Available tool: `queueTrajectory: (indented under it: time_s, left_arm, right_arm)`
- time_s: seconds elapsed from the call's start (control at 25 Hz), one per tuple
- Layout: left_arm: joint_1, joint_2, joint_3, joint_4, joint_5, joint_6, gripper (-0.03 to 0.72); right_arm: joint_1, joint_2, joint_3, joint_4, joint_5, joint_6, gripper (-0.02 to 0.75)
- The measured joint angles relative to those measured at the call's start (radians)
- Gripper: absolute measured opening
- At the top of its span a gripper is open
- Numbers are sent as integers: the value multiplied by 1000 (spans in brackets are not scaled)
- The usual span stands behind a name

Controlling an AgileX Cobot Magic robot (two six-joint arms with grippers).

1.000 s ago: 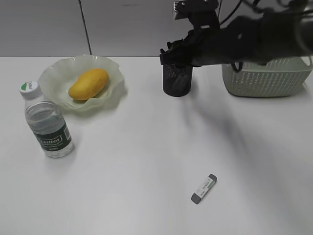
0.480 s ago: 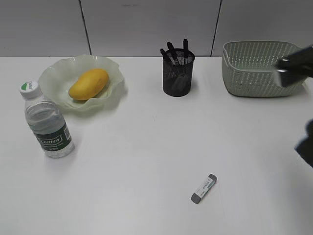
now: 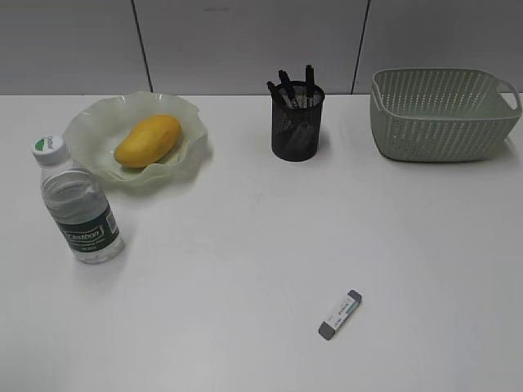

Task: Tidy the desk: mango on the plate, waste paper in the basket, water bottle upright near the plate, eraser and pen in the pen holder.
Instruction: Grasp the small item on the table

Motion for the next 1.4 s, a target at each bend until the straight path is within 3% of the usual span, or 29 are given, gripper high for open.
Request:
queueTrajectory:
  time_s: [0.36,0.48,0.6,0.68,0.76,0.88,1.16,1.4]
  left_arm:
    - [-4,437,-67,-194,-224,207,336]
    - [-44,625,-95,-244,-278,259,355]
    - [-161,778,-142,-250,-333,283,361]
    - [-286,883,-191,-245,-372,274,361]
    - [-401,1014,-262,-209,-423,207,361]
    - [-532,1227,-392,-114,-449,100,363]
    - [-612,1616,-706,-82,-441,3,401]
    - [-667,1753,-848,-81,-413,-47,423]
  right_arm:
    - [0,-285,51,-11,-141,-24,436]
    - [0,-309,54,-12,-152,-26,436]
    - [0,-309,54,-12,-162,-26,436]
    - [0,-309,54,-11,-163,-26,436]
    - [-10,-309,54,-11,-164,-27,436]
    - [-93,-309,54,8,-164,-27,436]
    - [-332,-322,54,22,-164,-27,435]
    - [-378,-364,54,22,-165,-27,435]
